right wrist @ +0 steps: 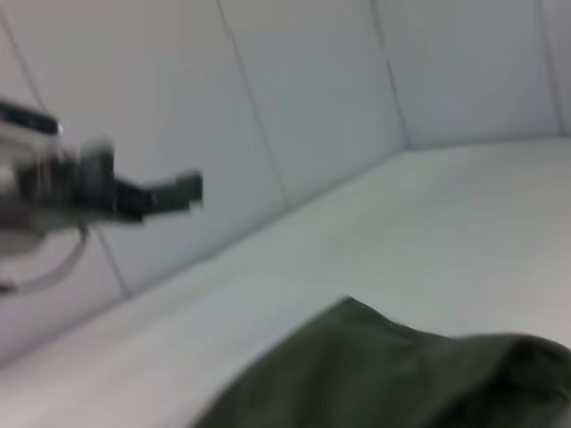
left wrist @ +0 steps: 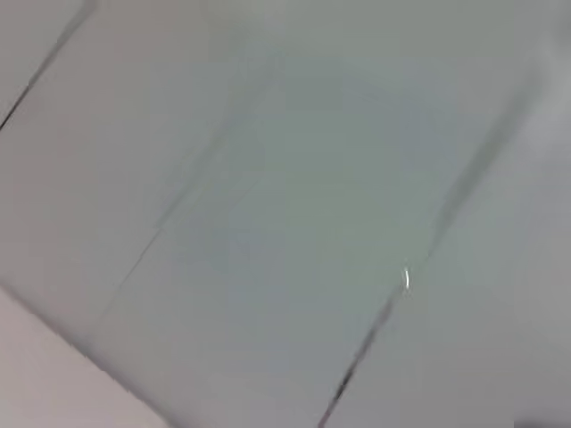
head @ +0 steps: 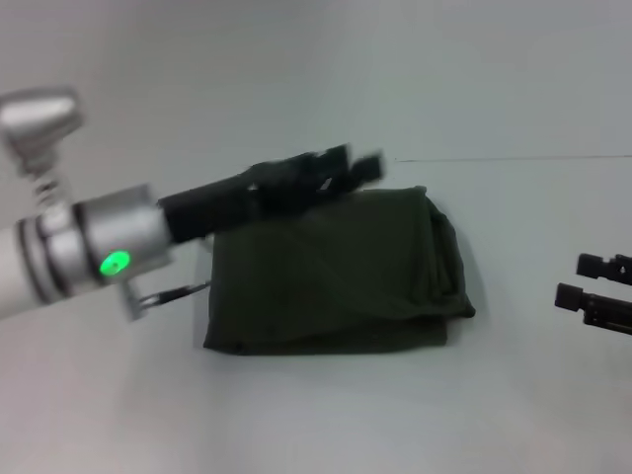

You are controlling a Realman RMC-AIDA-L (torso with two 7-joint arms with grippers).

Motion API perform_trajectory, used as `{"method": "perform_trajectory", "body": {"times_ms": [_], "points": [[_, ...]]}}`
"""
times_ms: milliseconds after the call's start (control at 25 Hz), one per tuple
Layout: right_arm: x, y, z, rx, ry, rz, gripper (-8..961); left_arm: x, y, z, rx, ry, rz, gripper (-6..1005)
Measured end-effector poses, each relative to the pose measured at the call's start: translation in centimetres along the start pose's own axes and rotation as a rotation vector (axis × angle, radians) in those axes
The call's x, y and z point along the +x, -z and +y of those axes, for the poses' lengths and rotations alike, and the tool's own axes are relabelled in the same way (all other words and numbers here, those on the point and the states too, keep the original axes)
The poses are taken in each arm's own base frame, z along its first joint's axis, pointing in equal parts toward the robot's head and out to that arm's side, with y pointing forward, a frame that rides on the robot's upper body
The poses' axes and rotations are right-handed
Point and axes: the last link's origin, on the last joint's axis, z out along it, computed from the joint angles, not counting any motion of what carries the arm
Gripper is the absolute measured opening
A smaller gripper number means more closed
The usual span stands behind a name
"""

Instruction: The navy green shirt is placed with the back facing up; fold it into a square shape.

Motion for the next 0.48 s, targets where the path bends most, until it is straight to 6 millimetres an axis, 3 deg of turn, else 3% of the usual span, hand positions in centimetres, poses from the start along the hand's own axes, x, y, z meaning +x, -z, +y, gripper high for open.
{"method": "perform_trajectory", "body": {"times_ms": [200, 480], "points": [[-0.6, -1.3, 2.2, -0.171, 0.022, 0.009, 797, -2.9, 4.1, 0.4, -0.020, -0.311, -0.125, 846], [0.1, -5.0, 3.9, -0.263, 0.128, 0.079, 897, -4.6, 5.3, -0.5, 0.037, -0.353, -0.238, 926]]}}
